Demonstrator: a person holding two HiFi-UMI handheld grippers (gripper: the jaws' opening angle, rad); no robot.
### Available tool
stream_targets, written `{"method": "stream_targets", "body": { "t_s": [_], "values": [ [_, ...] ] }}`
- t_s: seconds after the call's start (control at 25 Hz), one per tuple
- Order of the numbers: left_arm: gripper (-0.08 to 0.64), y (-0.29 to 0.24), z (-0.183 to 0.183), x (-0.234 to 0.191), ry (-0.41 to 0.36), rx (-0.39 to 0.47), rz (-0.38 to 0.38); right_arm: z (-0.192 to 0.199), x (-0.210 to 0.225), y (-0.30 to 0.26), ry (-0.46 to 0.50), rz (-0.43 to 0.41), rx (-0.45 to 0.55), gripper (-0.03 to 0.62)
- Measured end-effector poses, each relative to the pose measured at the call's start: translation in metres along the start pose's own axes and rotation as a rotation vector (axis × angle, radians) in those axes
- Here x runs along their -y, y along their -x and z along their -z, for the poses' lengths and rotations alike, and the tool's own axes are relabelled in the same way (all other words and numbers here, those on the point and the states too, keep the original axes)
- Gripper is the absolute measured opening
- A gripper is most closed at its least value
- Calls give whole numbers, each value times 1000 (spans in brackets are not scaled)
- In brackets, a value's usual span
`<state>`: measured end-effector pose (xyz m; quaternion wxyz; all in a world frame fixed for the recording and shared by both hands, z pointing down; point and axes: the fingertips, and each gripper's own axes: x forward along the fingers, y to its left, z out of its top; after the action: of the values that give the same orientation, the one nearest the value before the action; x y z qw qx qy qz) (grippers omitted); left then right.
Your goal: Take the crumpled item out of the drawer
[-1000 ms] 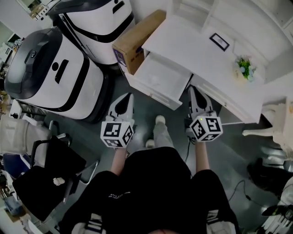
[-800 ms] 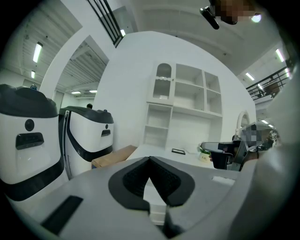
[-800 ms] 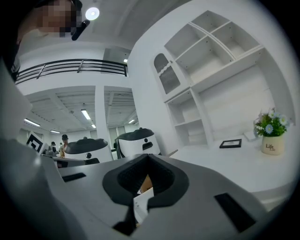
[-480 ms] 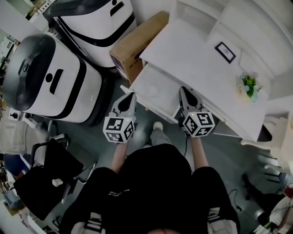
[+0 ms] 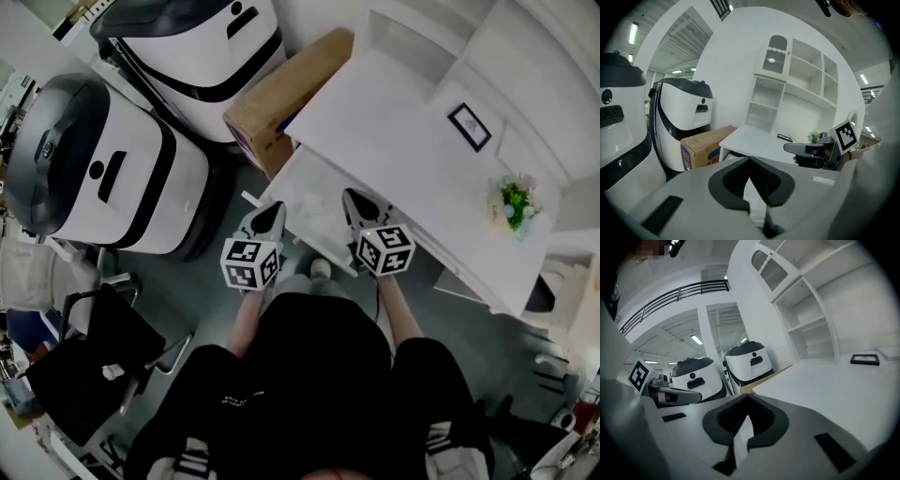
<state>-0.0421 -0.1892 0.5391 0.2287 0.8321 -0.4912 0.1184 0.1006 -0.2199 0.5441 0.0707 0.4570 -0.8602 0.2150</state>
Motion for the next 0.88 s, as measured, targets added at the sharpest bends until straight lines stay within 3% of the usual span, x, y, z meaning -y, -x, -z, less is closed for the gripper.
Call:
{"method": "stream_targets", "body": {
  "t_s": [0.52,0.88],
  "values": [
    [-3,-54,31,-29,25,-177,26,77,11,-67,-53,-50,-231,-8],
    [-3,-82,45,-40,60,-230,34,139,35,-101,-131,-8,-372,-8]
  ]
}}
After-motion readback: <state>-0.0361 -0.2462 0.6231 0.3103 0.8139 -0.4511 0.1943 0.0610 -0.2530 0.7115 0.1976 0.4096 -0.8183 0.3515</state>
